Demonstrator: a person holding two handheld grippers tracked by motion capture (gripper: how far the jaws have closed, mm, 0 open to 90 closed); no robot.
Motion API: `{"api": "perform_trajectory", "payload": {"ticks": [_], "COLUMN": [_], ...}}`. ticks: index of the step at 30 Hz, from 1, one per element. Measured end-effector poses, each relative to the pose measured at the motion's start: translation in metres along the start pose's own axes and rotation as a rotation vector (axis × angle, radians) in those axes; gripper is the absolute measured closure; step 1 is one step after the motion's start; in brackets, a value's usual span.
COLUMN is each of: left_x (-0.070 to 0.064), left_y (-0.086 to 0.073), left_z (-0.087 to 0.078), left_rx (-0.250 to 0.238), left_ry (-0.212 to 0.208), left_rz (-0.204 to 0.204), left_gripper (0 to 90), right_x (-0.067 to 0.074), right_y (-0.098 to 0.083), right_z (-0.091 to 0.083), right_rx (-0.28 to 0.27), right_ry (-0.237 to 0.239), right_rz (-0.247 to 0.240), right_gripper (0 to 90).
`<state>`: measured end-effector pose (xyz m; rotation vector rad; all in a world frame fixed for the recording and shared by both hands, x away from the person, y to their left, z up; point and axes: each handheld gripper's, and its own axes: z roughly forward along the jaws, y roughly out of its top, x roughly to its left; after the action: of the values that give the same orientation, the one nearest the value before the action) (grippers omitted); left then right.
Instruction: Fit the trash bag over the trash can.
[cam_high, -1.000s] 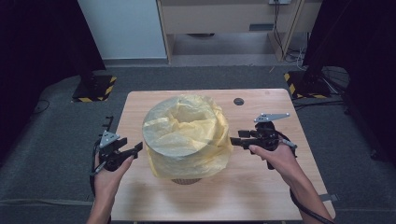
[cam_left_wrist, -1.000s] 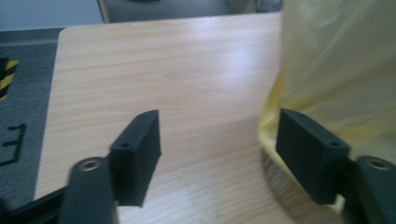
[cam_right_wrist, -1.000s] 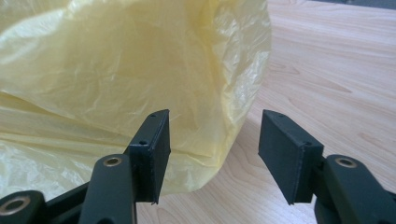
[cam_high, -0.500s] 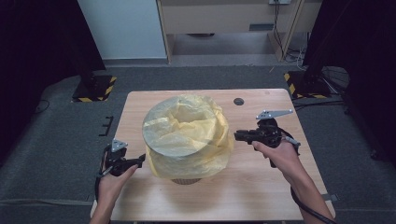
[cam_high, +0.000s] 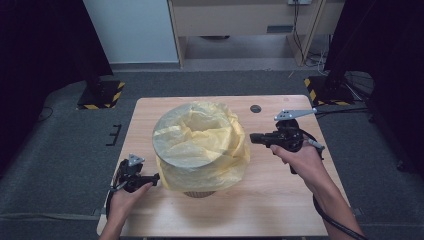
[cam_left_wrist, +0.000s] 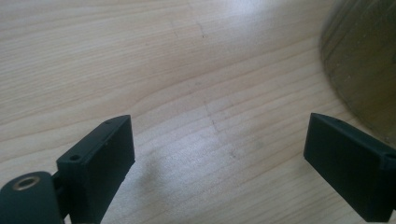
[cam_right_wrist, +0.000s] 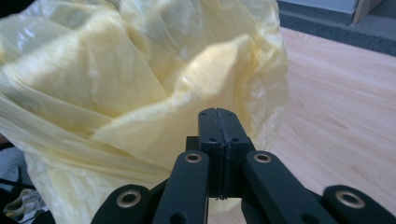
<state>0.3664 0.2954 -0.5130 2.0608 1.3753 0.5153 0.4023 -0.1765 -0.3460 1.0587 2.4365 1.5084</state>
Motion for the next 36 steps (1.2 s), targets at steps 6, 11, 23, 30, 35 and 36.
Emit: {"api": "perform_trajectory", "payload": {"ticks": [6,11,23,30,35,36], "left_x": [-0.002,-0.003,0.001,0.001,0.001,0.001], "left_y": [-0.003,-0.007,-0.016,-0.016,-0.016,-0.016], "left_z": [0.004,0.008,0.015,0.015,0.015,0.015], "left_rx": [0.014,0.033,-0.03,-0.031,-0.03,-0.03], "left_ry": [-0.01,-0.014,-0.014,-0.013,-0.014,-0.014], "left_rz": [0.013,0.02,0.037,0.036,0.037,0.037], "left_gripper": [6.0,5.1,0.0,0.0,0.0,0.0], "right_x": [0.01,0.017,0.035,0.049,0.057,0.059], "right_y": [0.019,0.033,0.068,0.091,0.102,0.104], "right_z": [-0.006,-0.008,0.001,0.017,0.031,0.033], "right_rx": [-0.025,-0.034,-0.017,-0.012,-0.002,0.001], "right_ry": [0.006,0.01,0.01,0.039,0.059,0.061], "right_rz": [-0.021,-0.039,-0.086,-0.105,-0.122,-0.124], "right_gripper": [89.1,89.7,90.0,90.0,90.0,90.0]}}
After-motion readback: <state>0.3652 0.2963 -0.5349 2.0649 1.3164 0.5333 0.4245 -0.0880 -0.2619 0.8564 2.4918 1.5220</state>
